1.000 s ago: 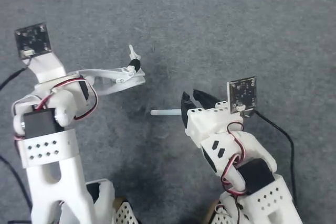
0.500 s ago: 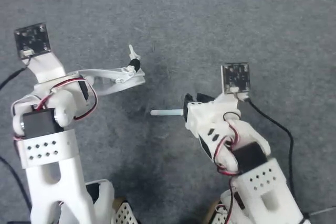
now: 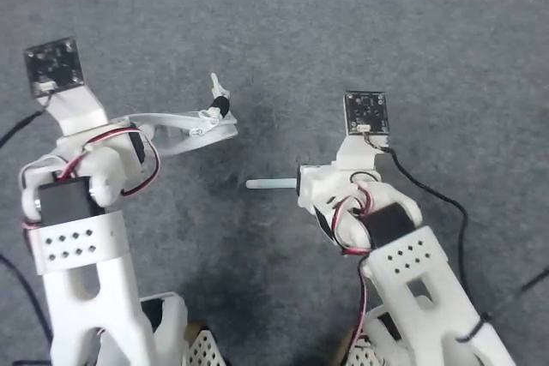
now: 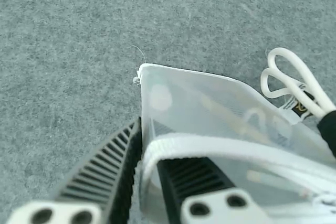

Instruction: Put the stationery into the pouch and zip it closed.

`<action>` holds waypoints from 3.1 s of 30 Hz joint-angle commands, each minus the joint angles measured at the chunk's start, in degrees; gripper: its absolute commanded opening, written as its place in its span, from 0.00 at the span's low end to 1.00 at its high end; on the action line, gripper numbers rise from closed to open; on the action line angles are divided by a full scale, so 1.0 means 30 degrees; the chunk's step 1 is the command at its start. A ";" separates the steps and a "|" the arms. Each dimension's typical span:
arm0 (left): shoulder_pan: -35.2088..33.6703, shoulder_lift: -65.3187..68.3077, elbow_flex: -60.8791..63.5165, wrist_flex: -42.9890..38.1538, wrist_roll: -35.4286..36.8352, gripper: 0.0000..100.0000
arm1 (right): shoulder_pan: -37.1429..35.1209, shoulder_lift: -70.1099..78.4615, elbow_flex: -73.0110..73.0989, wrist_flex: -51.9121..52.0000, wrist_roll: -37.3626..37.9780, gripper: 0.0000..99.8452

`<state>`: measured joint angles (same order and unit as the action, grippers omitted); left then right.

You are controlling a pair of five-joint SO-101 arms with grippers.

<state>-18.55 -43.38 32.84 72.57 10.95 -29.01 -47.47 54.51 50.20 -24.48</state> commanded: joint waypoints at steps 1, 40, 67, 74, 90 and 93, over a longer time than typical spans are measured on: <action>-0.0088 -0.0029 -0.0161 -0.0498 -0.0147 0.01 | 0.0190 0.0689 -0.1465 0.0073 -0.0176 0.10; -0.0088 -0.0029 -0.0161 -0.0498 -0.0176 0.01 | 0.2681 1.3729 -0.7648 0.0396 -0.6242 0.10; -0.0088 -0.0029 0.0132 -0.0615 -0.0205 0.01 | 0.5172 2.1524 -1.3773 0.3355 -0.6945 0.10; -0.0088 -0.0029 0.0132 -0.0615 -0.0205 0.01 | 0.5055 2.3194 -1.4886 0.3707 -0.6886 0.09; -0.0088 -0.0029 0.0161 -0.0586 -0.0205 0.01 | 0.4967 2.3341 -1.7817 0.8161 -0.6886 0.01; -0.0088 -0.0029 0.0161 -0.0586 -0.0205 0.01 | 0.4967 2.3194 -1.7875 0.8425 -0.6828 0.01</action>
<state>-18.55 -43.47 33.45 72.57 10.95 -14.42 23.74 4.04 73.76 -44.62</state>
